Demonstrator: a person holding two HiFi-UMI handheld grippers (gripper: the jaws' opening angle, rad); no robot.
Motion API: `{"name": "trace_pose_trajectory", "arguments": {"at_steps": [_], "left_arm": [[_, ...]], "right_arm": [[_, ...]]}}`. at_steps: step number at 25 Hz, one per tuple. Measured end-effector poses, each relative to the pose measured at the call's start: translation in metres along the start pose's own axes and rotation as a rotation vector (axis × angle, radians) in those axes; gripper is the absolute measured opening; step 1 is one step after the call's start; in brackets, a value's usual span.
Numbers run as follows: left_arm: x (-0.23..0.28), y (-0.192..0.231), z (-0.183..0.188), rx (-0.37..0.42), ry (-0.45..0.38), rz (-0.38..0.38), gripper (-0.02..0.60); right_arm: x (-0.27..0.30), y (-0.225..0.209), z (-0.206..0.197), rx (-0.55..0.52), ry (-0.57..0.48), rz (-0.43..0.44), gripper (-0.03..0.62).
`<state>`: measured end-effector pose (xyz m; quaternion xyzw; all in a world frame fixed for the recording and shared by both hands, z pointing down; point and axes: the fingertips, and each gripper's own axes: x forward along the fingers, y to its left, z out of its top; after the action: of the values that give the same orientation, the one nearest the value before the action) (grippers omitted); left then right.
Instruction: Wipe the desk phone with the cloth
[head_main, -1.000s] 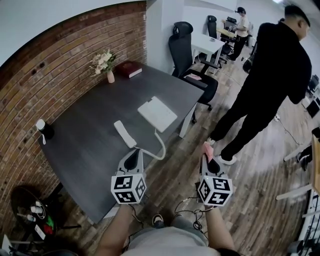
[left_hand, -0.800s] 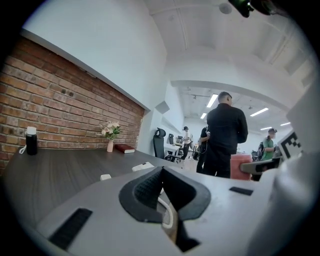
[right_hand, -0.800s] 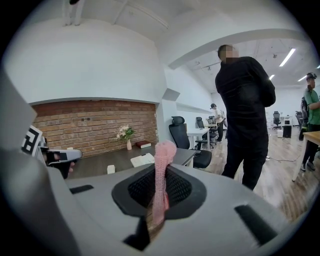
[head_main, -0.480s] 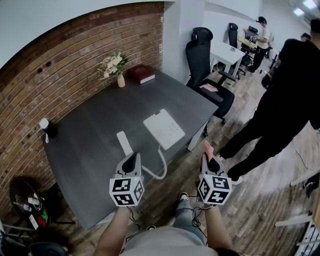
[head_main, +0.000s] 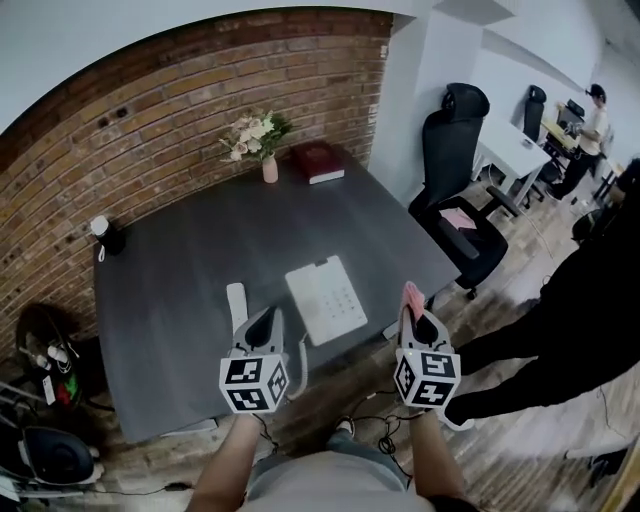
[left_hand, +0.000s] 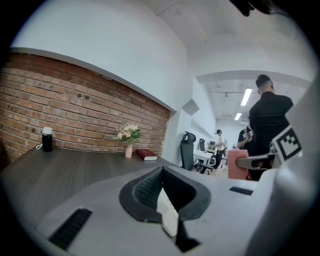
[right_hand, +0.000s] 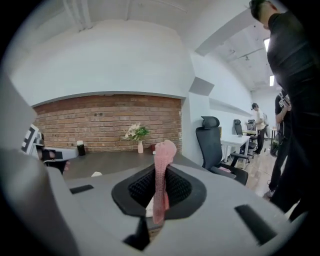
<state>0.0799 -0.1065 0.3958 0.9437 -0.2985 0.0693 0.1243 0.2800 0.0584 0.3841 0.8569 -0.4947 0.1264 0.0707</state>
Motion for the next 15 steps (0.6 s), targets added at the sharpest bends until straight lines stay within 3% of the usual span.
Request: {"name": "trace_pose_trajectory", "arguments": {"at_steps": [6, 11, 15], "left_arm": [[0.026, 0.002, 0.002, -0.034, -0.008, 0.142, 0.005], [0.029, 0.02, -0.002, -0.05, 0.001, 0.249, 0.005], [0.034, 0.042, -0.011, -0.061, 0.031, 0.294, 0.005]], "right_arm": [[0.061, -0.019, 0.011, -0.037, 0.026, 0.133, 0.023], [0.104, -0.004, 0.006, -0.072, 0.062, 0.249, 0.024], [0.125, 0.011, 0.001, -0.096, 0.095, 0.283, 0.023]]}}
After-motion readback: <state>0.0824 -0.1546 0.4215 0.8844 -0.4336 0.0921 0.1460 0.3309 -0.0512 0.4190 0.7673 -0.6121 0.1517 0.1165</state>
